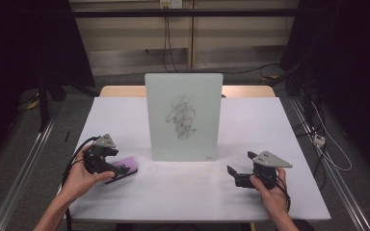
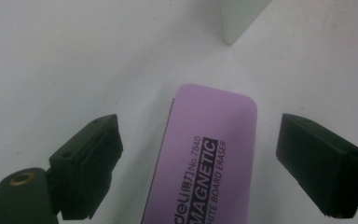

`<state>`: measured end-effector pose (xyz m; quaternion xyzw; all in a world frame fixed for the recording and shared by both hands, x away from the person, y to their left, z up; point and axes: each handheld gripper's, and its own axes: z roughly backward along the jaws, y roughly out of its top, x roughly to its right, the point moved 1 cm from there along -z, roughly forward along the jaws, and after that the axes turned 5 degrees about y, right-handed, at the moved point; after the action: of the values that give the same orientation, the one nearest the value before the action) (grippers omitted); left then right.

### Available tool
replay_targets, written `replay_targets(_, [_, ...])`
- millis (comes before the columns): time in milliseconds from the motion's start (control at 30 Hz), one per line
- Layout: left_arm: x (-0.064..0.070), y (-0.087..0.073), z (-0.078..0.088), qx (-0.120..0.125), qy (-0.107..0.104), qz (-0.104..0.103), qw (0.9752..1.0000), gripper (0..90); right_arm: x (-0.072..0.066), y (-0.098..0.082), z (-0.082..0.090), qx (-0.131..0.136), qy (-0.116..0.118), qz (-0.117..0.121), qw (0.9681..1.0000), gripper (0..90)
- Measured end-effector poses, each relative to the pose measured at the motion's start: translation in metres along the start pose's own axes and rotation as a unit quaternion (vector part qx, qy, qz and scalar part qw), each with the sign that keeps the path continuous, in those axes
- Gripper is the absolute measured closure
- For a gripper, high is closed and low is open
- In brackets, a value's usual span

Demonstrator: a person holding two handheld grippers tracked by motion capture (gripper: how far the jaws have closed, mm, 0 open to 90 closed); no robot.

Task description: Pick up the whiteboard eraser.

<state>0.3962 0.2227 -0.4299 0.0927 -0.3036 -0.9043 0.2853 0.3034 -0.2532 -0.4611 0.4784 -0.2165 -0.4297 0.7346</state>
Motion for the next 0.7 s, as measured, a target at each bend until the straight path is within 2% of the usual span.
replay_targets(333, [0.0026, -0.0021, -0.0026, -0.02, -0.007, -0.02, 0.9996, 15.8, -0.0003, 0.0, 0.0, -0.001, 0.001, 0.001, 1.0, 6.2])
replay_targets(400, [0.0031, -0.0037, -0.0044, -0.019, -0.011, -0.015, 0.9996, 15.8, -0.0002, -0.0001, -0.0001, -0.001, 0.001, 0.002, 1.0, 6.2])
replay_targets(700, [0.0036, -0.0086, -0.0093, -0.033, -0.01, -0.022, 0.9992, 16.3, -0.0005, 0.0, -0.0004, 0.0, 0.002, 0.003, 1.0, 6.2])
